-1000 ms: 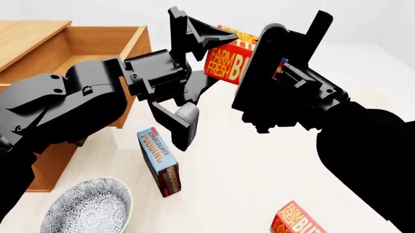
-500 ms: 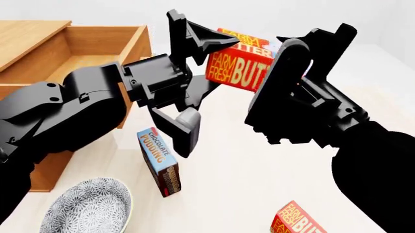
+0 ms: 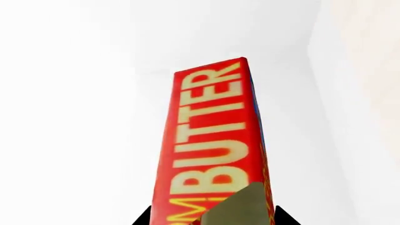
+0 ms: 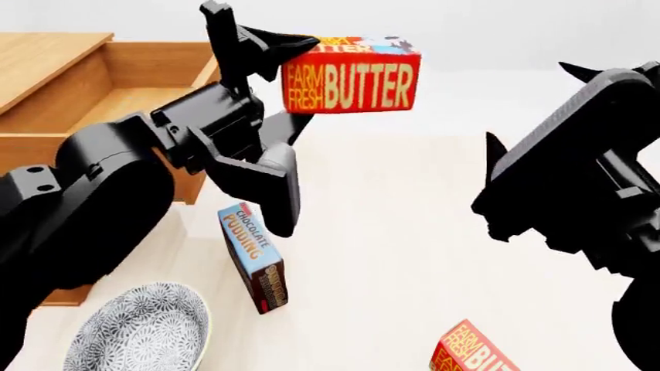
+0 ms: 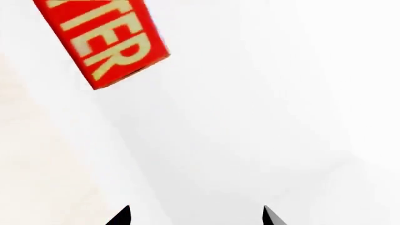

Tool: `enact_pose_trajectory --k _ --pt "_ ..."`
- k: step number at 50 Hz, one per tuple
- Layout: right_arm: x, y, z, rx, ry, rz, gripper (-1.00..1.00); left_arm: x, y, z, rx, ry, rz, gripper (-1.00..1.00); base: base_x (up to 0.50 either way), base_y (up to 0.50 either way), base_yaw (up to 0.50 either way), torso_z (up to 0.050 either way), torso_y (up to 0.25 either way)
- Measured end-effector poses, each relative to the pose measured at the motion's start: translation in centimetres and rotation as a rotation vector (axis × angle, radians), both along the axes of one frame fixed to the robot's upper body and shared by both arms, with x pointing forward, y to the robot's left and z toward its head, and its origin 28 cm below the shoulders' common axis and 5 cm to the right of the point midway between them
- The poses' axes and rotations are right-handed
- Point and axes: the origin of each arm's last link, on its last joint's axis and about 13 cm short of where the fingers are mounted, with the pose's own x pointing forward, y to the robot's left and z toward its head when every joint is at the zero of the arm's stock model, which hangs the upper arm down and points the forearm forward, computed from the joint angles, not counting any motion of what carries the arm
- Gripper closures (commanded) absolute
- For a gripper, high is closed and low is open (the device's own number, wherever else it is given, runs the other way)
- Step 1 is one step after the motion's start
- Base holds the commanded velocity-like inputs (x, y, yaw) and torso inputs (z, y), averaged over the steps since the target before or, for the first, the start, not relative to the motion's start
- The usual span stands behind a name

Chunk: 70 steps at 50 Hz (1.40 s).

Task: Put the butter at the front in the top drawer of the cabinet and close it.

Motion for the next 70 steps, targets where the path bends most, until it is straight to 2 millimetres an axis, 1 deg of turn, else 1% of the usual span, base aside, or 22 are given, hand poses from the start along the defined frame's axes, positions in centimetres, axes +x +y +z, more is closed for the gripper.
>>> enact_pose_trajectory --k 3,6,10,13,19,24,34,44,55,64,70 --pt "-0.1 -0.1 -0.4 0.073 0.001 0.008 -1.0 -0.5 -0.1 0.2 -0.094 0.043 0.038 1.0 0.0 0.0 0.0 0.0 0.004" --pt "0.1 0.2 -1.0 0.199 0.023 0.053 -1.0 -1.0 -0.6 1.3 -0.27 0.097 0.088 1.0 0.0 0.0 0.0 0.003 0.0" --pt "0.3 0.7 -1.5 0.384 0.049 0.115 -1.0 -1.6 -0.6 2.7 -0.515 0.188 0.177 1.0 0.0 0.0 0.0 0.0 0.002" --pt "0.5 1.1 -1.6 0.52 0.063 0.156 -1.0 -1.9 -0.5 3.3 -0.667 0.271 0.226 1.0 0.0 0.0 0.0 0.0 0.0" --pt "0.8 1.6 -1.5 0.757 0.075 0.215 -1.0 -2.5 -0.4 3.9 -0.921 0.439 0.284 1.0 0.0 0.0 0.0 0.0 0.002" --pt "0.9 1.7 -1.4 0.893 0.071 0.233 -1.0 -2.6 -0.4 4.0 -1.061 0.566 0.331 1.0 0.0 0.0 0.0 0.0 0.0" --pt "0.9 1.5 -0.8 1.064 0.042 0.241 -1.0 -2.3 0.1 4.4 -1.194 0.769 0.424 1.0 0.0 0.0 0.0 0.001 0.002" --pt "0.7 1.3 -0.2 1.111 0.022 0.229 -1.0 -1.1 0.8 5.4 -1.273 0.841 0.515 1.0 0.0 0.0 0.0 0.0 0.001" --pt "0.6 1.2 -0.4 1.108 0.034 0.227 -1.0 1.4 1.7 7.9 -1.346 0.843 0.623 1.0 0.0 0.0 0.0 0.001 0.002" --pt "0.7 1.2 -0.9 1.107 0.054 0.229 -1.0 4.3 2.5 10.4 -1.377 0.818 0.75 1.0 0.0 0.0 0.0 0.0 0.001" --pt "0.9 1.2 -1.2 1.104 0.068 0.239 -1.0 5.8 3.0 10.7 -1.393 0.796 0.81 1.0 0.0 0.0 0.0 0.0 0.002"
